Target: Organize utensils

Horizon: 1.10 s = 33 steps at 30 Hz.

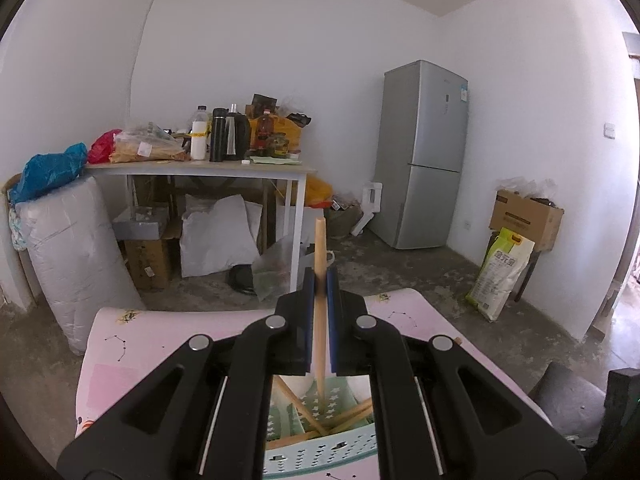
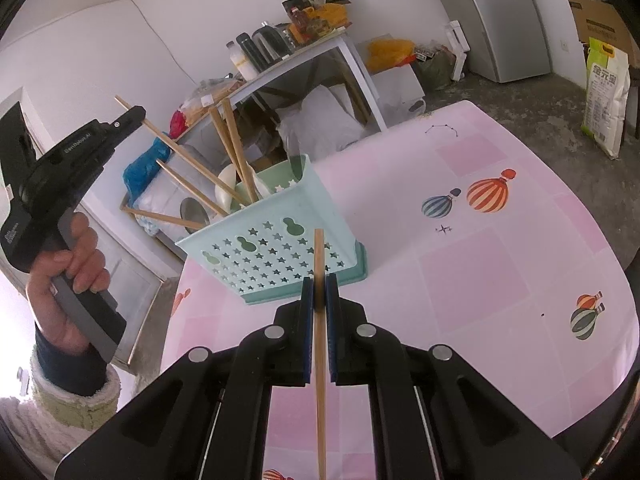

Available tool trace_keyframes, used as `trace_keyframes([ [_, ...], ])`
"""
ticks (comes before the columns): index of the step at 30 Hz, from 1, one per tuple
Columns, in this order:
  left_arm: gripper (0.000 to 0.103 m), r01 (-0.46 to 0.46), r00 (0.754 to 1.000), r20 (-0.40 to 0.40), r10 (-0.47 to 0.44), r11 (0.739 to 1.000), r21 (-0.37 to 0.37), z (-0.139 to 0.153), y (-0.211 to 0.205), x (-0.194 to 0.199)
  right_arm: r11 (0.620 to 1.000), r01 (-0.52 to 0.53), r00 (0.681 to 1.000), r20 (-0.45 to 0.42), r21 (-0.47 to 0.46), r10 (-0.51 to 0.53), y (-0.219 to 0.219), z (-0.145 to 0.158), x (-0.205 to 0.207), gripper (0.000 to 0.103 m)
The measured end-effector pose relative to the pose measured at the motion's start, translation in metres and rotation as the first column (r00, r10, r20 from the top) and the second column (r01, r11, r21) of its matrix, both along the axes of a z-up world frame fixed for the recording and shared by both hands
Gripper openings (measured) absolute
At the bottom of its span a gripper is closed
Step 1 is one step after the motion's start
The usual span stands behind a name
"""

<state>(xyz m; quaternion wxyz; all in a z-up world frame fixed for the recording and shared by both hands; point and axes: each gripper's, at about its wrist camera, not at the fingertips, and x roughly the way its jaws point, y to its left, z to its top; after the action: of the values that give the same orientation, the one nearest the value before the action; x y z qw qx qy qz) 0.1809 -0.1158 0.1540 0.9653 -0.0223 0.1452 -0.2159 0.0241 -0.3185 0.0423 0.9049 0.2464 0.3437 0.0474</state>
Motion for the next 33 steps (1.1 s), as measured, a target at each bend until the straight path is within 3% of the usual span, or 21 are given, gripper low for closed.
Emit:
trace_keyframes([
  [2, 0.009, -0.005, 1.000, 0.006, 0.005, 1.000, -0.005, 0.000, 0.003, -0.003, 1.000, 0.001, 1.000, -0.001, 0.000, -0.001, 0.000, 0.000, 0.000, 0.006],
  [4, 0.022, -0.011, 1.000, 0.022, 0.011, 1.000, -0.005, 0.001, 0.005, -0.008, 1.000, 0.001, 1.000, -0.001, 0.001, -0.001, 0.000, -0.001, 0.000, 0.006],
  [19, 0.067, -0.008, 0.999, 0.041, 0.007, 1.000, 0.024, 0.004, 0.029, -0.054, 1.000, 0.002, 1.000, 0.006, -0.012, -0.002, 0.009, 0.000, -0.003, 0.006],
  [25, 0.079, -0.018, 1.000, 0.019, 0.017, 0.999, 0.050, -0.007, 0.047, -0.073, 1.000, 0.001, 1.000, 0.013, -0.017, -0.001, 0.012, 0.004, -0.003, 0.006],
  [33, 0.083, -0.037, 0.996, -0.082, 0.044, 0.996, 0.078, -0.040, 0.068, -0.075, 1.000, 0.000, 1.000, 0.026, -0.026, 0.001, 0.017, 0.009, -0.003, 0.006],
])
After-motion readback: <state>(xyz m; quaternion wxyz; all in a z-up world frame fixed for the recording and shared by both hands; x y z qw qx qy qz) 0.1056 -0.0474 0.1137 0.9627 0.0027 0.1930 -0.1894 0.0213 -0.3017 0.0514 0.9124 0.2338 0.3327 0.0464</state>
